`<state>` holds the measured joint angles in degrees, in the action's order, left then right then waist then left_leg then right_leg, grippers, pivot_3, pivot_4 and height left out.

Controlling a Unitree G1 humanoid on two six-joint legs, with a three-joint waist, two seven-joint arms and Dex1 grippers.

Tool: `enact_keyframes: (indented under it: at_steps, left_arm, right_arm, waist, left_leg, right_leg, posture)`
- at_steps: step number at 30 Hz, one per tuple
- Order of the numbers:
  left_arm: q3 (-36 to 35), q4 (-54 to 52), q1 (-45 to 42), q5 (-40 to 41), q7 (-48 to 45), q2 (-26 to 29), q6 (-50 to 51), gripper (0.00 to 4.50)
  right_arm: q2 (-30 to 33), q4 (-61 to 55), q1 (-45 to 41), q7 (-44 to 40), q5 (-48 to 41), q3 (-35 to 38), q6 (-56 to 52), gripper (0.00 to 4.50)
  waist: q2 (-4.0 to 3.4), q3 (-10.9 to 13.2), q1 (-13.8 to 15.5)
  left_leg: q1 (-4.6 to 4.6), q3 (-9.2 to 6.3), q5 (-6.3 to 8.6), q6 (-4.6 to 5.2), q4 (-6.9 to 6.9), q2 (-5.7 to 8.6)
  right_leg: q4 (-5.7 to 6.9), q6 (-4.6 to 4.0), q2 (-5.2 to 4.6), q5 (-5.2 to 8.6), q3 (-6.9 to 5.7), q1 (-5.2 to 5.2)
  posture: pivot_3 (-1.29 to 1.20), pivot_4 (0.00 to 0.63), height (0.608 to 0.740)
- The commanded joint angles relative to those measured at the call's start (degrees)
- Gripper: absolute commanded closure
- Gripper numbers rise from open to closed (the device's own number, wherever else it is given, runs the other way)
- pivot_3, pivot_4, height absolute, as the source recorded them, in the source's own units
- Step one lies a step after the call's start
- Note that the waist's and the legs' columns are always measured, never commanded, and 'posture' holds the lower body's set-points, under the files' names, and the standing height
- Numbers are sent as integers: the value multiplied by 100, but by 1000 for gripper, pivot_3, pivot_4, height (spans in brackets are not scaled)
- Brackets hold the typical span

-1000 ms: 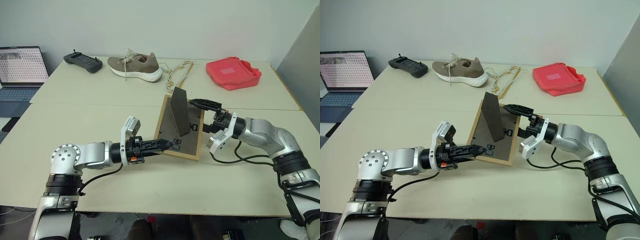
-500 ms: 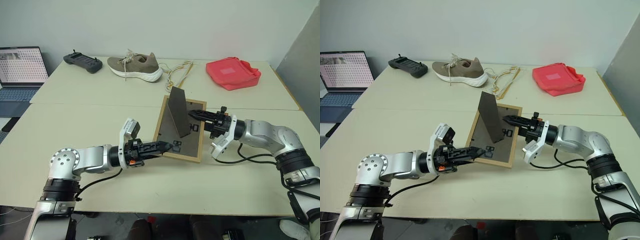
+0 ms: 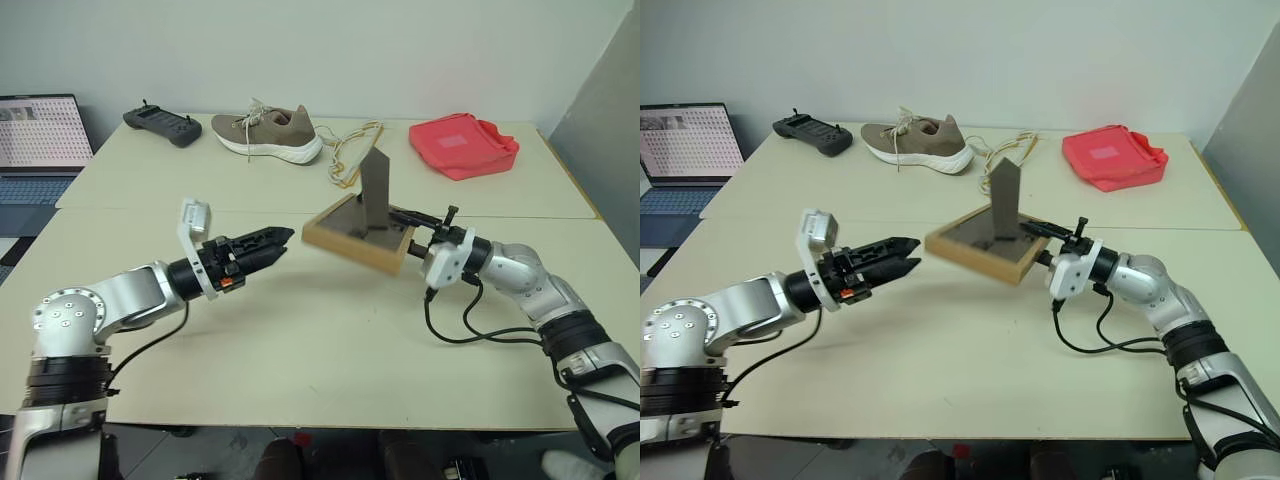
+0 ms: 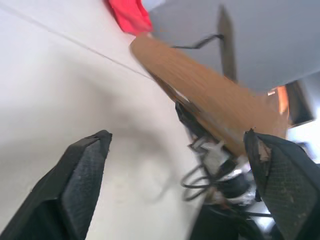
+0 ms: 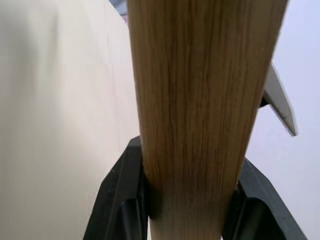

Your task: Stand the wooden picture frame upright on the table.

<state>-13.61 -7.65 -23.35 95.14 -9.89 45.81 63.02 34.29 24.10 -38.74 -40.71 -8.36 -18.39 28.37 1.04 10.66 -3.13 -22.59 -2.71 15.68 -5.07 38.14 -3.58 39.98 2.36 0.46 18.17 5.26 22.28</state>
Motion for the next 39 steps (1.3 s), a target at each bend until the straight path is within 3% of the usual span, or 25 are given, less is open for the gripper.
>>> enact_keyframes:
  at_steps: [1,4,10,19,20,26,31,33,39]
  left_arm:
    - [146,-1439,209,-1525,-499,282,-595,0]
    - [312,-2068,465,-2376,-750,155,-1100,0]
    - [722,-2440,1044,-3767,-1286,-86,-1889,0]
    - [920,-2265,1354,-4451,-1882,-266,-2127,0]
    - [923,-2236,1336,-4481,-1931,-287,-2113,0]
    - [928,-1886,976,-4552,-2177,-425,-1966,0]
    - [967,-1411,523,-4703,-2479,-345,-1831,0]
    - [1006,-1053,240,-4862,-2675,-207,-1771,0]
    - [1230,109,-503,-5495,-3654,114,-2119,0]
  right_arm:
    - [-152,-727,-225,-960,-2048,597,-2947,3189]
    - [-348,-771,-438,-1205,-2897,900,-4602,3189]
    - [-764,55,-664,-1560,-3214,1278,-6077,3189]
    - [-1153,811,-191,-1812,-1972,1120,-4733,3189]
    - [-1174,727,-116,-1821,-1955,1153,-4724,2630]
    - [-1079,45,340,-1870,-1857,1283,-4850,1408]
    - [-498,-605,801,-1794,-1695,1463,-5047,267]
    - [26,-1116,1065,-1636,-1517,1592,-5274,30]
    - [1076,-3322,1636,-1150,-2018,2435,-6594,30]
  waist:
    - [-2,1,14]
    - [-7,4,41]
    - [-7,4,50]
    - [-7,4,44]
    - [-7,4,40]
    - [-7,4,52]
    - [-7,4,58]
    - [-7,4,133]
    - [-10,6,103]
  left_leg:
    - [0,-3,0,0,-1,1]
    - [5,2,-1,-1,-3,3]
    - [6,30,9,17,-6,4]
    - [-16,40,14,25,-8,4]
    - [-16,40,14,26,-8,4]
    - [-15,39,14,25,-5,4]
    - [-13,39,14,25,-5,4]
    - [-17,35,14,25,-6,6]
    - [-16,38,15,27,-8,9]
  right_leg:
    - [0,0,0,0,-1,0]
    - [1,-1,23,0,-12,0]
    - [2,-1,39,0,-13,3]
    - [-4,-1,37,0,-9,26]
    - [-3,-1,37,0,-9,26]
    - [2,0,36,0,-12,24]
    - [2,0,38,-1,-11,24]
    - [-1,0,38,0,-17,24]
    - [0,1,41,0,-10,28]
  posture:
    - [0,150,740]
    - [0,150,740]
    - [0,150,740]
    - [0,150,740]
    - [0,150,740]
    - [0,150,740]
    - [0,150,740]
    - [0,150,740]
    - [0,150,740]
